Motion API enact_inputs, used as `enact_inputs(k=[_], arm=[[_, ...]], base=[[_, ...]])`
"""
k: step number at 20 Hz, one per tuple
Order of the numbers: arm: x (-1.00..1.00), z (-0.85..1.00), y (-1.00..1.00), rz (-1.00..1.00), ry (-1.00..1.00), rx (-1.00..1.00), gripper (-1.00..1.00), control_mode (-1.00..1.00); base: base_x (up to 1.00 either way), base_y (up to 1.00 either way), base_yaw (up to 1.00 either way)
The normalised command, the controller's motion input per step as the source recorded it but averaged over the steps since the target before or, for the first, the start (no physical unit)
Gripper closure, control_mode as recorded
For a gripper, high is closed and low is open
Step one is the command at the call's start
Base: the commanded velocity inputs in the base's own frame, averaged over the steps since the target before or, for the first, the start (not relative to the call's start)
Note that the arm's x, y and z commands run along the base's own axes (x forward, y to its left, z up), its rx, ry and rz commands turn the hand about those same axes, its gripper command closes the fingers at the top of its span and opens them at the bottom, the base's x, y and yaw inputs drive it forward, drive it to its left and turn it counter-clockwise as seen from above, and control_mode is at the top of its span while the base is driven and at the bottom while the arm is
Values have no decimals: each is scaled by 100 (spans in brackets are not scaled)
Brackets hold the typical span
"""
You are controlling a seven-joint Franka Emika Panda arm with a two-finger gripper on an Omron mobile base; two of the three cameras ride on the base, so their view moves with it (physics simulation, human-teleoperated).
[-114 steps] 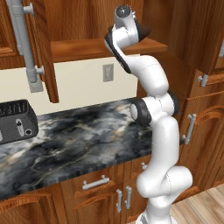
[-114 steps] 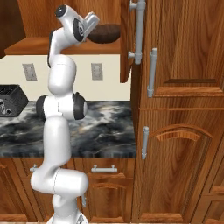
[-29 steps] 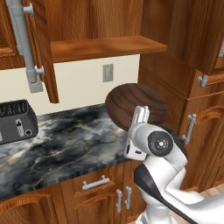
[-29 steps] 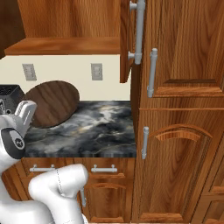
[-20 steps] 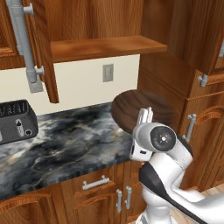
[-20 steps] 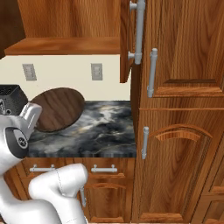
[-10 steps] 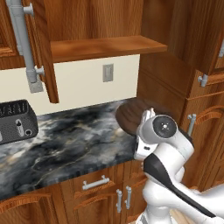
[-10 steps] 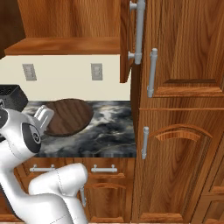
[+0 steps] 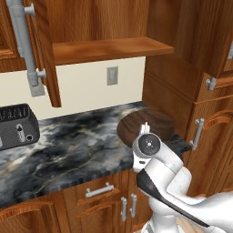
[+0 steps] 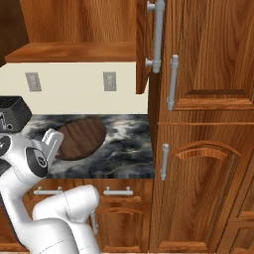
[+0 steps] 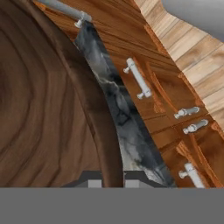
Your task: Move the bowls from the cabinet to the plates on the dining table.
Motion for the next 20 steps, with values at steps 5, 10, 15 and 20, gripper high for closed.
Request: enact_inputs(k=[5,10,15,20], arm=[[29,-42,-24,12,0,-25,100,-100],[24,-27,-22,11,0,-14,100,-100],[11,-12,-23,8,0,-3,100,-100],[23,-9,-28,5,0,0,100,-100]], base=[[0,0,0],[0,0,0],[0,0,0],[0,0,0]])
